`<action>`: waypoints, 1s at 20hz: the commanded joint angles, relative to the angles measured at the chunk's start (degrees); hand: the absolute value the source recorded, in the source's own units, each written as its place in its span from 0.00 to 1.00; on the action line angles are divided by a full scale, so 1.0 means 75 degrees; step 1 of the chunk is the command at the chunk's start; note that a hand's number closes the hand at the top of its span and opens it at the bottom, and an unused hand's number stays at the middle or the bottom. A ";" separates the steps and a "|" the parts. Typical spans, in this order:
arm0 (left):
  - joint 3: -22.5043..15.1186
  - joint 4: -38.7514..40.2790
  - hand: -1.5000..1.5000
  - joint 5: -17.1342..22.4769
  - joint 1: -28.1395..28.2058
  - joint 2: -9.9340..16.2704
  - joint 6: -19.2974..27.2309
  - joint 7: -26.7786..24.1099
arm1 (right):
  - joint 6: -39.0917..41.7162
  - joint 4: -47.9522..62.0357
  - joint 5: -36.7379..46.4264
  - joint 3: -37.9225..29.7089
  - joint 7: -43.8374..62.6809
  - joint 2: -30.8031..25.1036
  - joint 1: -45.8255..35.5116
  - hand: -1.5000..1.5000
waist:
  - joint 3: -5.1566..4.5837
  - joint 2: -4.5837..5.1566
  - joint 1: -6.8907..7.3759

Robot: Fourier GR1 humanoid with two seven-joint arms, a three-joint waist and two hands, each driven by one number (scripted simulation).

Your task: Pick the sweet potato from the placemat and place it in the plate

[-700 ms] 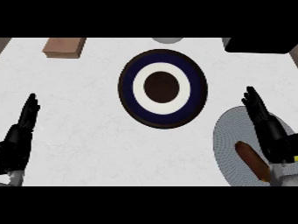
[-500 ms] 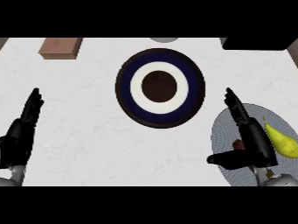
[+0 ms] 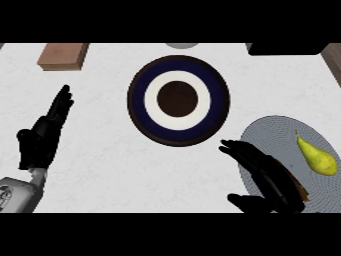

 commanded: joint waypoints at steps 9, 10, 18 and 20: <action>0.0195 0.0543 0.50 -0.0231 -0.0695 -0.0337 -0.0262 0.0451 | -0.1615 -0.2267 0.3389 0.0196 0.0352 -0.1363 0.1871 0.00 | 0.0044 0.0026 -0.0042; 0.0374 0.0588 0.50 -0.0065 -0.0768 -0.0204 -0.0570 0.0428 | -0.1534 -0.2542 0.3945 0.0324 0.0799 -0.1121 0.1924 0.00 | 0.0043 0.0029 -0.0016; 0.0226 0.0267 0.50 -0.0298 -0.0344 -0.0376 -0.0274 0.0334 | 0.1657 -0.4415 0.5641 -0.0199 0.3823 -0.2228 0.2831 0.00 | 0.0014 0.0005 -0.0110; 0.0159 -0.0139 0.50 -0.0261 -0.0249 -0.0327 -0.0357 0.0552 | 0.2685 -0.5012 0.5555 -0.0325 0.4462 -0.2303 0.2807 0.00 | 0.0027 0.0008 0.0044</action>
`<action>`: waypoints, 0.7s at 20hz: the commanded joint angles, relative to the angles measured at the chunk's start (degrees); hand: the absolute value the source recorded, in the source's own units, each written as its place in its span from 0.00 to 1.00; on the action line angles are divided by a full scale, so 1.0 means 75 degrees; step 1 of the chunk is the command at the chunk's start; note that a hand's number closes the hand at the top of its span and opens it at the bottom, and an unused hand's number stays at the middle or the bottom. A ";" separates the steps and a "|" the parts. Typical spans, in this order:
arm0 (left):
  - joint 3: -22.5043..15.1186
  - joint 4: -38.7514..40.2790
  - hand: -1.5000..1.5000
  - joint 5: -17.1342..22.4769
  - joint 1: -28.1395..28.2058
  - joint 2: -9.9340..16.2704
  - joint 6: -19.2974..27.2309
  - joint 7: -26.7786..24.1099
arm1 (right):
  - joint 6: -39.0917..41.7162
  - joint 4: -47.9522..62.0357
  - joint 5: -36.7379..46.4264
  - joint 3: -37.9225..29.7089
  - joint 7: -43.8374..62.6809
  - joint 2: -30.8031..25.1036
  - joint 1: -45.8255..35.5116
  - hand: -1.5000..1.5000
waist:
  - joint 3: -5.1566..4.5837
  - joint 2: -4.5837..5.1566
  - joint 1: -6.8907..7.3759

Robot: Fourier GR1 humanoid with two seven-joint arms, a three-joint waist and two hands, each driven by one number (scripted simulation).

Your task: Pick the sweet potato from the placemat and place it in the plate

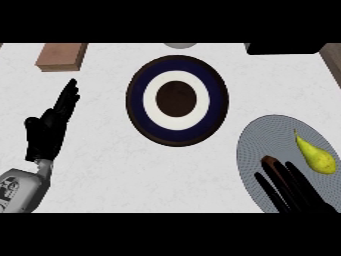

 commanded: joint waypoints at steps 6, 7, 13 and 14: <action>0.0201 0.0416 0.50 -0.0134 -0.0274 -0.0166 -0.0379 -0.0109 | 0.3909 -0.1639 0.0725 0.0359 0.2417 0.0559 -0.0358 0.00 | 0.0026 0.0064 0.0209; 0.0304 0.0323 0.50 -0.0101 0.0061 -0.0186 -0.0457 -0.0321 | 0.3939 -0.1365 0.0728 0.0408 0.2441 0.0926 -0.0547 0.00 | 0.0032 0.0060 0.0241; 0.0701 0.0164 0.50 -0.0317 -0.0254 -0.0172 -0.0839 0.0302 | 0.4356 -0.0560 0.0554 0.0040 0.2072 0.1494 -0.0921 0.00 | 0.0040 0.0054 0.0204; 0.0558 0.0058 0.50 -0.0507 -0.0173 -0.0434 -0.0609 0.0288 | 0.4110 0.0026 0.0590 -0.0094 0.1876 0.1613 -0.1109 0.00 | 0.0041 0.0056 0.0216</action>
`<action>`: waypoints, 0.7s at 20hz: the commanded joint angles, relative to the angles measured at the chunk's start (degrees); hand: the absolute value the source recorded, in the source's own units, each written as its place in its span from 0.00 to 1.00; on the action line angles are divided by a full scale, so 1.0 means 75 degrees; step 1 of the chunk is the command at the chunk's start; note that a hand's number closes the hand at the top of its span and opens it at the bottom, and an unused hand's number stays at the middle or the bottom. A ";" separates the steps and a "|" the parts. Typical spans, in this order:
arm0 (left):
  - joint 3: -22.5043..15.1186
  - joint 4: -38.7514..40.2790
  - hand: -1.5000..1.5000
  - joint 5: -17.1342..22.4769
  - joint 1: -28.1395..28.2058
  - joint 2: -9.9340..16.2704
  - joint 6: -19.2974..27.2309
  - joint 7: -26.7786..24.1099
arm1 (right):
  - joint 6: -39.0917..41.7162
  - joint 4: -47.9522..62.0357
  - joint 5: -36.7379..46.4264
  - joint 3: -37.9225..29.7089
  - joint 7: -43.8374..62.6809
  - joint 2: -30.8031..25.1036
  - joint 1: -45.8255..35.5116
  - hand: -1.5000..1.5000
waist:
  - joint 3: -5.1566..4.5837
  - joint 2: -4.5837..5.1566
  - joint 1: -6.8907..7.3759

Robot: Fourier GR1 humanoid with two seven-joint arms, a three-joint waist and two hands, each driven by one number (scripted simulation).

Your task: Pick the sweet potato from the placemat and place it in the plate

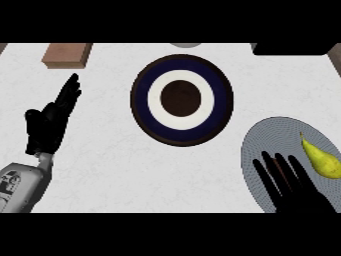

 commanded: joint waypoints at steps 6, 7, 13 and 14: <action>0.0323 -0.0254 0.50 -0.0265 0.0051 -0.0319 -0.0230 0.0275 | 0.0425 0.1643 -0.0003 -0.0876 -0.0562 0.0329 -0.0728 0.00 | 0.0008 -0.0001 0.0035; 0.0327 -0.0066 0.50 -0.0401 0.0382 -0.0414 -0.0344 -0.0115 | 0.0299 0.1558 0.0152 -0.0732 -0.0565 0.0393 -0.0387 0.00 | 0.0006 -0.0002 0.0009; 0.0832 0.0464 0.50 -0.0571 -0.0148 -0.0596 -0.0600 -0.0273 | 0.0013 0.2684 0.0495 -0.0949 -0.1087 0.0608 -0.0660 0.00 | 0.0006 0.0008 -0.0016; 0.0826 0.0298 0.50 -0.0652 0.0094 -0.0514 -0.0729 -0.0211 | 0.0123 0.3088 0.0582 -0.0954 -0.1095 0.0977 -0.1106 0.00 | 0.0006 0.0007 0.0015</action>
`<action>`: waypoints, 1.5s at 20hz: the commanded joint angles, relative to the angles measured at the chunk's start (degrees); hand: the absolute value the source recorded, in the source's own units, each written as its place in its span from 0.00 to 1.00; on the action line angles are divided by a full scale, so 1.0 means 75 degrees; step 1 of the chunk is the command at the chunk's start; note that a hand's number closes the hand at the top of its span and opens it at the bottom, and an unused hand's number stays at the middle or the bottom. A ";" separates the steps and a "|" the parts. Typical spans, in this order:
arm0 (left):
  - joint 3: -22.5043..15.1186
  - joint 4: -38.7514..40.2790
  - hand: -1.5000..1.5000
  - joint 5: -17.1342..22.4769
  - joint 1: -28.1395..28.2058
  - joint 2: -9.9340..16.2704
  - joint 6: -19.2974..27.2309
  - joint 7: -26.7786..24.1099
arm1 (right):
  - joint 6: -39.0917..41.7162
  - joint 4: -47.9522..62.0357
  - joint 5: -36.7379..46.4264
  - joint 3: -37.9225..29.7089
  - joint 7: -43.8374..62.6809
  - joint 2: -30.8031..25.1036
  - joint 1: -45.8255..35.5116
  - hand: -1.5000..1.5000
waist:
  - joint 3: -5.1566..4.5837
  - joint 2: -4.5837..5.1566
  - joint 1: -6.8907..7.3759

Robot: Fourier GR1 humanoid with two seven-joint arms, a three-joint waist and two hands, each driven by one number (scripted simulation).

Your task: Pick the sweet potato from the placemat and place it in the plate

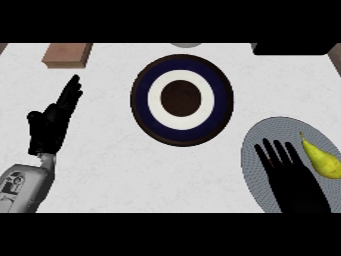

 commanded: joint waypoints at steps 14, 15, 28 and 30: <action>0.0515 -0.0580 0.50 -0.0633 0.0022 -0.0513 -0.0474 0.0623 | -0.1312 0.1287 0.0689 -0.0986 -0.1511 0.0023 0.0166 1.00 | 0.0002 -0.0011 0.0000; 0.0626 0.0138 0.50 -0.0701 -0.0052 -0.0668 -0.0483 -0.0030 | -0.1539 0.1428 0.0814 -0.0950 -0.1553 0.0169 0.0081 1.00 | 0.0000 -0.0001 -0.0017; 0.0752 -0.0298 0.50 -0.1099 0.0187 -0.0792 -0.0470 0.0135 | -0.2188 0.1436 -0.0517 -0.2258 -0.2329 0.0895 0.0147 1.00 | 0.0006 0.0011 -0.0035; 0.0821 -0.0383 0.50 -0.0790 0.0019 -0.0640 -0.0829 0.0432 | -0.1759 0.2163 -0.1784 -0.3203 -0.2324 0.1345 -0.0380 1.00 | 0.0021 0.0064 0.0060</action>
